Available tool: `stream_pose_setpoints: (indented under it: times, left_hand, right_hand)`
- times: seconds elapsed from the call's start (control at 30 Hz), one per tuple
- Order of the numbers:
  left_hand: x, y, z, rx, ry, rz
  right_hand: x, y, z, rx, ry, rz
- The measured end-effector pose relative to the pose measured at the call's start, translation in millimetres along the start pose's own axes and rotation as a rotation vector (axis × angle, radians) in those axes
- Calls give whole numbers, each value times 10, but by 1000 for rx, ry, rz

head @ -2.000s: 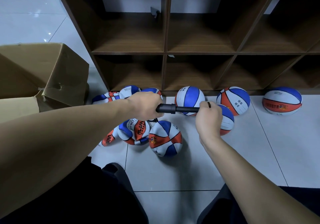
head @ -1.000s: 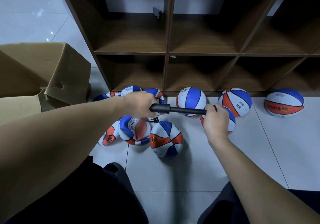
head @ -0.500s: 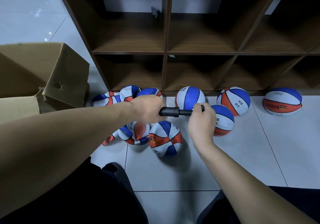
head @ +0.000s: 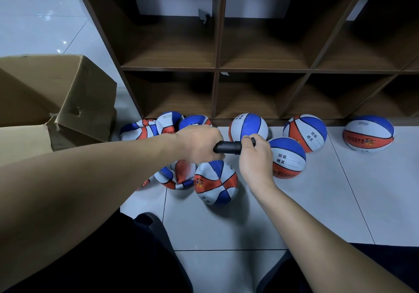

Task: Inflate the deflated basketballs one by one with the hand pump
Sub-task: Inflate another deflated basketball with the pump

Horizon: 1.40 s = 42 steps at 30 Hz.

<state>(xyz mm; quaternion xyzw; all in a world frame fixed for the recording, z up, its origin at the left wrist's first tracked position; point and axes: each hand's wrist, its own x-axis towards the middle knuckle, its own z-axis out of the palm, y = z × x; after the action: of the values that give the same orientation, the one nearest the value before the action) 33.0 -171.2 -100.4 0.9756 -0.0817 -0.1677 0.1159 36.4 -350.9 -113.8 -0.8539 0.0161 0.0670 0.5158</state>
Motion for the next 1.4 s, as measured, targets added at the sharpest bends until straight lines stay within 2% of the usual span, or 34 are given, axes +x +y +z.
stream_pose_setpoints:
  times: [0.1, 0.2, 0.27, 0.57, 1.03, 1.23, 1.4]
  left_hand:
    - [-16, -82, -1, 23, -18, -5]
    - [-43, -264, 7, 33, -45, -64]
    - [-78, -390, -19, 21, -63, -100]
    - [-52, -270, 1, 65, 49, -86]
    - [-44, 43, -18, 13, 38, -51]
    - [-40, 34, -48, 31, 24, -30]
    - [-41, -65, -59, 18, -16, -19]
  right_hand:
    - [56, 60, -25, 49, -39, 87]
    - [193, 132, -175, 127, 31, 224]
    - [263, 179, -288, 124, 63, 245]
    - [214, 9, -237, 128, 162, 149]
    - [-41, -91, 7, 2, 21, 29]
    - [-28, -79, 17, -2, 23, 35]
    - [53, -31, -12, -2, -50, 94]
